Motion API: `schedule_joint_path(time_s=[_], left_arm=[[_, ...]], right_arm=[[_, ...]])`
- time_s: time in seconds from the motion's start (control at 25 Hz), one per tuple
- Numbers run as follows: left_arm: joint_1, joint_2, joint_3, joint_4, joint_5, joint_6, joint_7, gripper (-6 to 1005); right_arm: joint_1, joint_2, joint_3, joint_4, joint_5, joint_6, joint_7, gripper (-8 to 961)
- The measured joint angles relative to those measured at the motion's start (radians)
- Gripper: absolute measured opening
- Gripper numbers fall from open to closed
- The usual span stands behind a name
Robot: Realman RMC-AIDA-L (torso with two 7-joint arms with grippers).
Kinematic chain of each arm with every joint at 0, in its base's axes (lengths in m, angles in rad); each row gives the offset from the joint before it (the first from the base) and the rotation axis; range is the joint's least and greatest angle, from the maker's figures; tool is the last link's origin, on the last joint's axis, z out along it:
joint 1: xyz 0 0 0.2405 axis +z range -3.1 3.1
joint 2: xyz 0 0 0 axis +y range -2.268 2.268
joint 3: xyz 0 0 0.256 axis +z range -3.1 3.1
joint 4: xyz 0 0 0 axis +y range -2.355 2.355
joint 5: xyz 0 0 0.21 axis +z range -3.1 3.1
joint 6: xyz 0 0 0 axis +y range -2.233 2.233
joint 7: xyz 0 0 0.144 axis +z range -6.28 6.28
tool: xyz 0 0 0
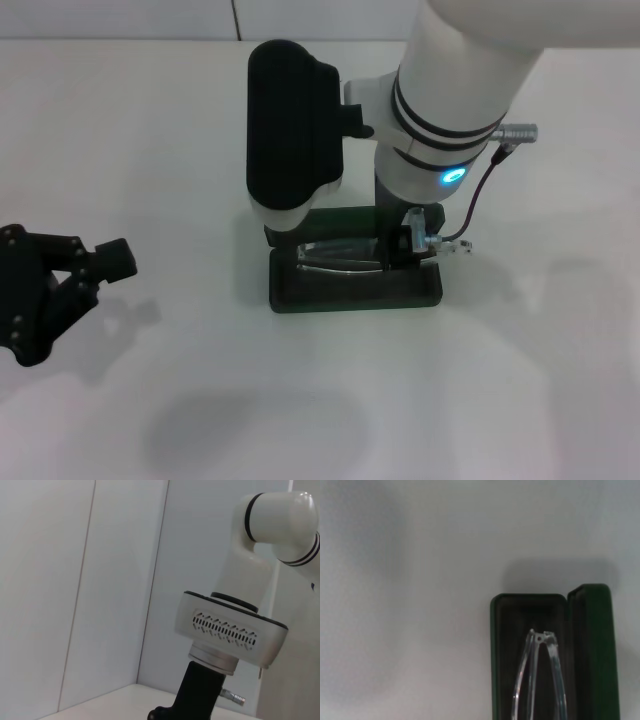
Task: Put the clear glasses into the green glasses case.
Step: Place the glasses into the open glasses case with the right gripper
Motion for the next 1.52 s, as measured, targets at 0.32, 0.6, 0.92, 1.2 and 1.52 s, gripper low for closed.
schedule_joint_path(time_s=[0.32, 0.6, 0.92, 1.2, 1.52], left_arm=[[-0.002, -0.018, 0.005, -0.018, 0.003, -0.002, 0.0, 27], [-0.008, -0.018, 0.001, -0.028, 0.003, -0.004, 0.002, 27], [-0.008, -0.024, 0.005, -0.028, 0.007, -0.006, 0.009, 27], [-0.015, -0.024, 0.006, -0.028, 0.017, -0.006, 0.009, 27], [-0.021, -0.028, 0.006, -0.028, 0.031, -0.006, 0.014, 27]], right_arm=[[0.01, 0.0, -0.06, 0.011, -0.001, 0.059, 0.028, 81], [0.021, 0.0, -0.09, 0.012, -0.001, 0.083, 0.06, 80], [0.025, 0.0, -0.095, 0.034, 0.001, 0.115, 0.072, 80], [0.044, 0.0, -0.113, 0.072, 0.01, 0.125, 0.097, 81], [0.064, 0.0, -0.171, 0.099, 0.012, 0.161, 0.125, 80]])
